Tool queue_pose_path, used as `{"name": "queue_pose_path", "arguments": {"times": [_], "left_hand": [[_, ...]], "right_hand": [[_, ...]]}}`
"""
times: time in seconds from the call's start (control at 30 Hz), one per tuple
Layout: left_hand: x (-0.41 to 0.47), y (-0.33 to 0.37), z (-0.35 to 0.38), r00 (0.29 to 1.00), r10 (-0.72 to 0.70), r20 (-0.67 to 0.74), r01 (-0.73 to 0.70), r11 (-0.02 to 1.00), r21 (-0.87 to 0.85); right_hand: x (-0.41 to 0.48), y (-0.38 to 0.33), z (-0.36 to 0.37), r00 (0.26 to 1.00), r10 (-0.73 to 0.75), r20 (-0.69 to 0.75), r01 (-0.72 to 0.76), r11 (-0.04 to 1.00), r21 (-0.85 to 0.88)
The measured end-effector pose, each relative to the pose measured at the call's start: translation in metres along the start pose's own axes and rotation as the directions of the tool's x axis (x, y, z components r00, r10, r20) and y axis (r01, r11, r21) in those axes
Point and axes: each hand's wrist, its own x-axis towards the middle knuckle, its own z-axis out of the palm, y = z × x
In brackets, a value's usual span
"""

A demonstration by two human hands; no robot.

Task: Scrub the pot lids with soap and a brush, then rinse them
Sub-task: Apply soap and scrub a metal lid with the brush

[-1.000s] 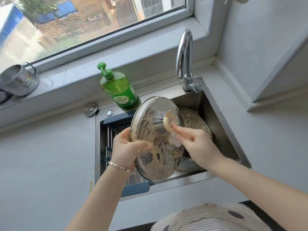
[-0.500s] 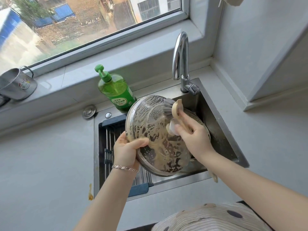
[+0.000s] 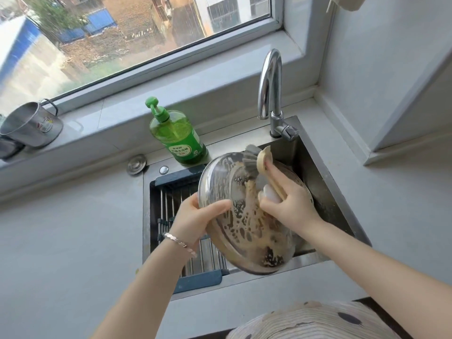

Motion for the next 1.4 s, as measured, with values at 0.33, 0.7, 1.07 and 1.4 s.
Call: {"name": "queue_pose_path", "arguments": {"times": [0.33, 0.7, 1.07, 1.4], "left_hand": [[0.003, 0.001, -0.005, 0.993, -0.085, -0.087, 0.071, 0.986, -0.15], [-0.007, -0.001, -0.002, 0.995, 0.023, -0.093, -0.034, 0.993, -0.116], [-0.012, -0.004, 0.006, 0.996, 0.075, -0.044, -0.067, 0.985, 0.16], [-0.007, -0.01, 0.003, 0.996, 0.083, -0.011, -0.074, 0.935, 0.347]], "right_hand": [[-0.012, -0.004, -0.013, 0.961, -0.113, 0.251, 0.164, 0.967, -0.193], [-0.02, -0.025, -0.004, 0.945, -0.107, 0.309, 0.148, 0.983, -0.11], [0.007, -0.034, -0.012, 0.996, -0.002, 0.095, 0.012, 0.994, -0.105], [0.016, -0.038, -0.021, 0.994, 0.063, 0.087, -0.044, 0.978, -0.202]]}}
